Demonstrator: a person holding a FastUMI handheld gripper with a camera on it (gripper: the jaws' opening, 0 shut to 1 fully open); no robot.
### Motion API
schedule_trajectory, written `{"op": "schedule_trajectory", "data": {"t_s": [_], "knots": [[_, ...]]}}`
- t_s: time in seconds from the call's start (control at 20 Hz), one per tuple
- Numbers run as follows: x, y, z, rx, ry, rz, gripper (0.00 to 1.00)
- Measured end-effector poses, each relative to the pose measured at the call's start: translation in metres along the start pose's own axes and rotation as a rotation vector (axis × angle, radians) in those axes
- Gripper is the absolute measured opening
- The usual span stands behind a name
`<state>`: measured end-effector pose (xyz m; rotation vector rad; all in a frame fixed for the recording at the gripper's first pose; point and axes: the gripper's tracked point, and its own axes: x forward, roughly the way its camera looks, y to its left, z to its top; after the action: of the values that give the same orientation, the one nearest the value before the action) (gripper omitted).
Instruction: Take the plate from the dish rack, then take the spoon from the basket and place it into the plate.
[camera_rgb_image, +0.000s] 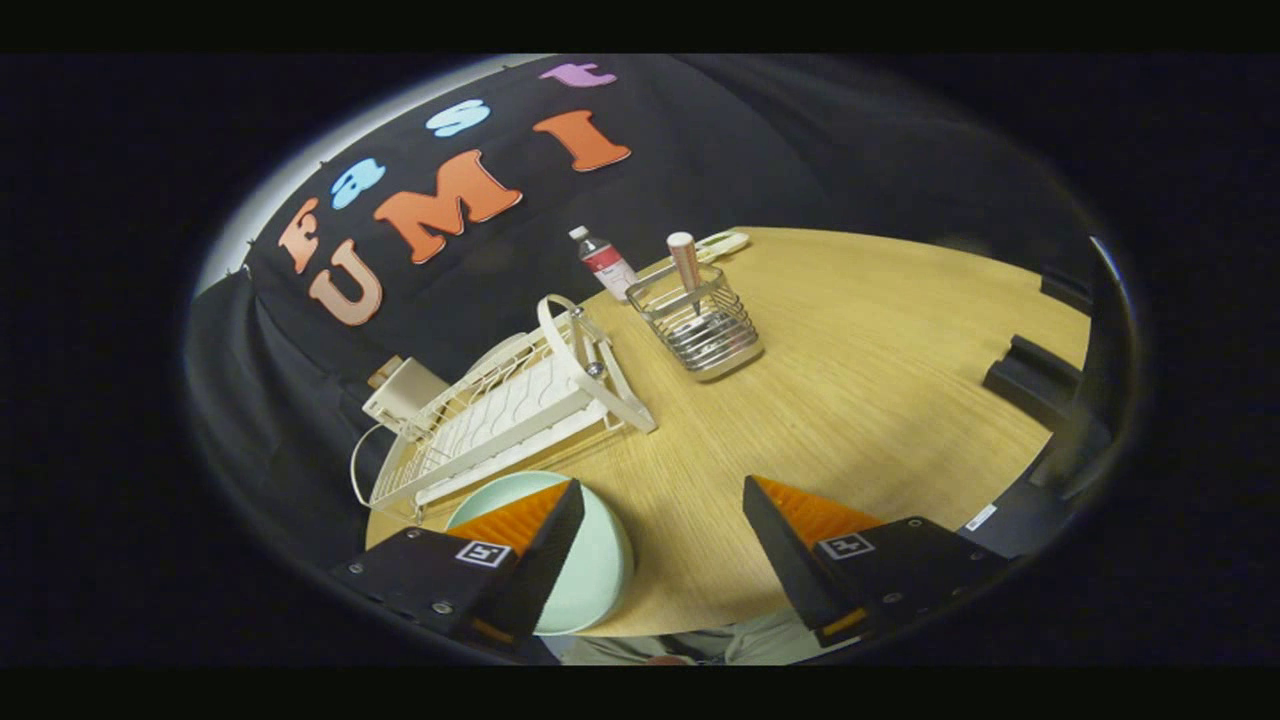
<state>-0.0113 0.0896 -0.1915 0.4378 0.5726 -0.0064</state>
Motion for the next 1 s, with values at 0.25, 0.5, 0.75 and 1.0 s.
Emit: {"op": "schedule_trajectory", "data": {"t_s": [0.25, 0.5, 0.75, 1.0], "knots": [[0.0, -0.013, 0.041, -0.121, -0.079, -0.038, 0.98], [0.002, -0.008, 0.072, -0.253, -0.151, -0.052, 0.99], [0.008, 0.002, 0.116, -0.367, -0.273, -0.058, 0.99], [0.02, 0.007, 0.152, -0.444, -0.389, -0.052, 0.99]]}}
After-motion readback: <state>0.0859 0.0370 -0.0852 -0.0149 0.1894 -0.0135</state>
